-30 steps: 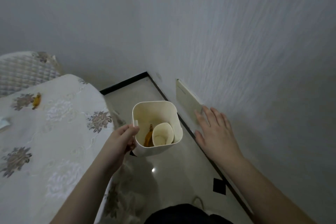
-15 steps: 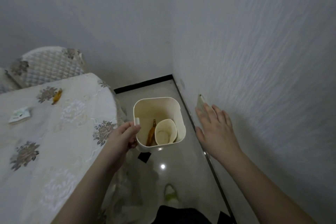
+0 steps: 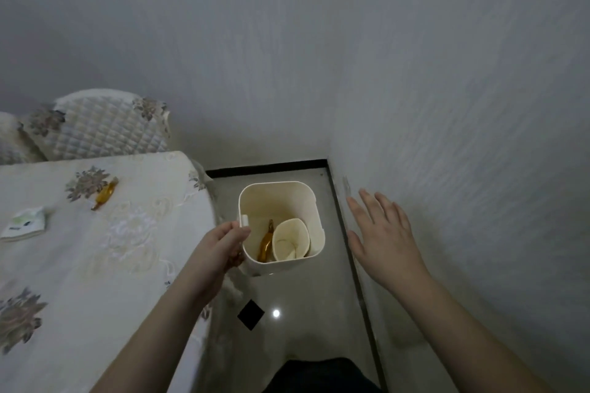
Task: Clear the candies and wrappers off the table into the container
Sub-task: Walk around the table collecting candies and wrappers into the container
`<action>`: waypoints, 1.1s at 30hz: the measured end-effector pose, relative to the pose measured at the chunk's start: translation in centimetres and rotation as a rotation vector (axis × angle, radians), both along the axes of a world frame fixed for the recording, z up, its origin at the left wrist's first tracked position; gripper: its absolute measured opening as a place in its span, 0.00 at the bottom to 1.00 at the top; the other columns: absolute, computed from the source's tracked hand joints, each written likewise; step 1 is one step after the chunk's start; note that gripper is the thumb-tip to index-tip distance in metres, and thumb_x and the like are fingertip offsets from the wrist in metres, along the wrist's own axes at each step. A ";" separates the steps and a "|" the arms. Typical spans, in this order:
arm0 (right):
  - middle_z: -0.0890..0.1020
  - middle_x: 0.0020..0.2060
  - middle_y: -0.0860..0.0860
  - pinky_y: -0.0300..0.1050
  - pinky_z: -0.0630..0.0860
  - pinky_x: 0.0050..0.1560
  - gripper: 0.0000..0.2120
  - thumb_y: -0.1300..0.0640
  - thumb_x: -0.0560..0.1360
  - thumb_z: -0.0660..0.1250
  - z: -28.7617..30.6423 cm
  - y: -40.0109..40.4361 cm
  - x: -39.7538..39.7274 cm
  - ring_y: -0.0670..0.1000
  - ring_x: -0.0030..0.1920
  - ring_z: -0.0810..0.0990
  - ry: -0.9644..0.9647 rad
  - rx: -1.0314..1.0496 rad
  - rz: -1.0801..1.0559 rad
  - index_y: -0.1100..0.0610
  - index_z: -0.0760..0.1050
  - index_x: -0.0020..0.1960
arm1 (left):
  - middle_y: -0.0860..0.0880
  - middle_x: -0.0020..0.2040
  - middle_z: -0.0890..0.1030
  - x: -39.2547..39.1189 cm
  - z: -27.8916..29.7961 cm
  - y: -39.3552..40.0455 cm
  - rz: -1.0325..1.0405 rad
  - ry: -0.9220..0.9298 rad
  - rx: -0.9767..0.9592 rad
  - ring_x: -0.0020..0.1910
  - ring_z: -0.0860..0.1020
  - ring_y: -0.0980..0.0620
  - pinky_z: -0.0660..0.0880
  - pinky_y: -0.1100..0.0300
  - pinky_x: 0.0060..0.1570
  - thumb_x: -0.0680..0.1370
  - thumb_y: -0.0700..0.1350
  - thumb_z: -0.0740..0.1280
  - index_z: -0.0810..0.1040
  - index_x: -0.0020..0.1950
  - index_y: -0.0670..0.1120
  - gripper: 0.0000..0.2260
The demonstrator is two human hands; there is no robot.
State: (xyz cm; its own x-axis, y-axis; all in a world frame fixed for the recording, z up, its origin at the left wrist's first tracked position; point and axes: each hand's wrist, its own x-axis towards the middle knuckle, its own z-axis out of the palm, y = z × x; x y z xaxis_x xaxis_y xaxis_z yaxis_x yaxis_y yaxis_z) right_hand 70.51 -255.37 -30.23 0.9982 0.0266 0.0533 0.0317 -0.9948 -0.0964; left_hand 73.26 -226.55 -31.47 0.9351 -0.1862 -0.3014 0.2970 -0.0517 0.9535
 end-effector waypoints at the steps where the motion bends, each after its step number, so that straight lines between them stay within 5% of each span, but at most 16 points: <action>1: 0.58 0.77 0.52 0.55 0.49 0.75 0.28 0.47 0.79 0.55 0.1 0.2 1.4 0.55 0.77 0.54 -0.001 0.002 0.008 0.50 0.54 0.77 | 0.53 0.29 0.77 1.4 0.1 0.2 0.008 0.001 0.006 0.29 0.76 0.56 0.74 0.62 0.31 0.74 0.54 0.67 0.81 0.33 0.54 0.10; 12: 0.65 0.74 0.54 0.58 0.57 0.73 0.28 0.50 0.76 0.62 -0.8 0.7 17.8 0.58 0.74 0.62 0.012 0.048 0.133 0.53 0.62 0.75 | 0.53 0.30 0.75 13.0 -1.0 0.2 0.159 0.032 -0.006 0.30 0.73 0.55 0.71 0.55 0.37 0.73 0.54 0.68 0.81 0.36 0.52 0.09; 17: 0.63 0.75 0.52 0.55 0.55 0.73 0.29 0.48 0.77 0.60 -1.8 1.7 28.0 0.56 0.74 0.60 0.030 0.066 0.247 0.51 0.59 0.76 | 0.46 0.35 0.78 18.7 -0.6 0.1 0.363 0.056 -0.010 0.39 0.74 0.44 0.71 0.45 0.47 0.72 0.51 0.68 0.82 0.42 0.45 0.10; 22: 0.62 0.75 0.51 0.54 0.55 0.73 0.28 0.49 0.78 0.58 -1.0 4.8 36.6 0.56 0.74 0.59 0.052 0.095 0.400 0.51 0.57 0.77 | 0.48 0.33 0.77 23.0 0.5 0.6 0.522 0.044 0.014 0.34 0.74 0.51 0.71 0.50 0.42 0.77 0.48 0.66 0.80 0.42 0.44 0.10; 27: 0.60 0.76 0.52 0.54 0.55 0.72 0.28 0.49 0.78 0.58 -0.2 8.6 41.6 0.57 0.74 0.58 0.046 0.109 0.563 0.51 0.56 0.77 | 0.36 0.40 0.76 24.3 0.7 2.7 0.707 0.044 -0.037 0.42 0.71 0.40 0.70 0.44 0.46 0.72 0.51 0.67 0.78 0.49 0.35 0.19; 33: 0.62 0.76 0.52 0.55 0.55 0.73 0.28 0.50 0.78 0.59 -0.3 13.9 46.0 0.57 0.74 0.58 0.040 0.121 0.732 0.51 0.58 0.76 | 0.45 0.34 0.76 24.5 0.1 6.5 0.878 0.043 -0.056 0.41 0.70 0.41 0.69 0.48 0.41 0.67 0.54 0.69 0.82 0.36 0.48 0.10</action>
